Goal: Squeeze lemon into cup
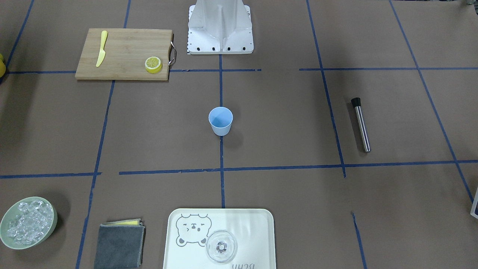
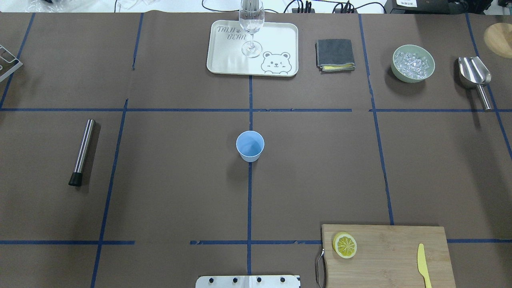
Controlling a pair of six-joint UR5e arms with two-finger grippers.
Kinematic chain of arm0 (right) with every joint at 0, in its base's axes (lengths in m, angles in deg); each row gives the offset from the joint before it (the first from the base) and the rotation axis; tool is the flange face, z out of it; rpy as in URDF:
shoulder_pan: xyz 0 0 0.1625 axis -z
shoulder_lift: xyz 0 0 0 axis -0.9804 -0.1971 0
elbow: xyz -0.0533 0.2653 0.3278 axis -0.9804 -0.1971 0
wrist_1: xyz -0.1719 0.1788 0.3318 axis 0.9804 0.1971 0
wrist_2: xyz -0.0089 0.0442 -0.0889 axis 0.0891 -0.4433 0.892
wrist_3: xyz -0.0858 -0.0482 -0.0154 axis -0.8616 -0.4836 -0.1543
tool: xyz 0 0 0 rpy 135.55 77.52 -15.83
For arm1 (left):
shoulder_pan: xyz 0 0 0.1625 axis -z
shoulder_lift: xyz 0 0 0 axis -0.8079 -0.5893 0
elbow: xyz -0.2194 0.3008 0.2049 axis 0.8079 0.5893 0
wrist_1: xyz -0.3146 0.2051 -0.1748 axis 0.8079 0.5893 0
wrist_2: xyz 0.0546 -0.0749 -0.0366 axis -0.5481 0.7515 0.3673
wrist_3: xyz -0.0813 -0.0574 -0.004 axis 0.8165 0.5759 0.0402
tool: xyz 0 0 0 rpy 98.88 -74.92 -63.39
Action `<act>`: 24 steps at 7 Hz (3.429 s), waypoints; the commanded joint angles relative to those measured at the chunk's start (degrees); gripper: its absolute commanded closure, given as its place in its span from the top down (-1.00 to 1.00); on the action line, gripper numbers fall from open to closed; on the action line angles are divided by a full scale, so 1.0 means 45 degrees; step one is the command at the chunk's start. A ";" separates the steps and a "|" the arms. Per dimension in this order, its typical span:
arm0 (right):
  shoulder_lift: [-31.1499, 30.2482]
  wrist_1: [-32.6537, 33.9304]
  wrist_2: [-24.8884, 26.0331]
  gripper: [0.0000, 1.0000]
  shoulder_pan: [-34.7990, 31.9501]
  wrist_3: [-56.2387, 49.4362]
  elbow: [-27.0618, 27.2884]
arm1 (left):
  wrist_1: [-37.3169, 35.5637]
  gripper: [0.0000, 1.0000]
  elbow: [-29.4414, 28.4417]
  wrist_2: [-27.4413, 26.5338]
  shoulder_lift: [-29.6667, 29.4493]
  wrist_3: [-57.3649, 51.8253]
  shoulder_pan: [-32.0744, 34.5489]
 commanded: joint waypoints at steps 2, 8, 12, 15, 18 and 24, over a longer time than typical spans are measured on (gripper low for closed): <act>-0.0010 0.0010 -0.0006 1.00 0.0070 -0.0039 0.0034 | 0.0019 1.00 0.0235 0.0011 -0.0032 -0.0009 -0.0003; 0.0673 -0.1040 -0.0431 1.00 0.0169 0.0293 0.0951 | 0.8686 1.00 -0.0641 -0.0028 -0.0735 0.0612 -0.0022; 0.0928 -0.1489 -0.2464 1.00 0.0169 0.2436 0.1668 | 0.9727 1.00 -0.0877 -0.0105 -0.0329 0.2765 -0.0061; 0.1196 -0.5000 -0.0471 0.84 0.2806 0.7013 0.2200 | 0.9844 1.00 -0.0742 -0.0087 0.0690 0.2784 -0.0061; 0.1435 -0.5263 0.1729 1.00 0.6973 1.0491 0.3681 | 0.9863 1.00 -0.0782 -0.0223 0.0923 0.2745 -0.0061; 0.1806 -0.5127 0.9590 1.00 1.6523 1.6551 0.4623 | 1.0273 1.00 -0.0723 -0.0985 0.1237 0.2745 -0.0061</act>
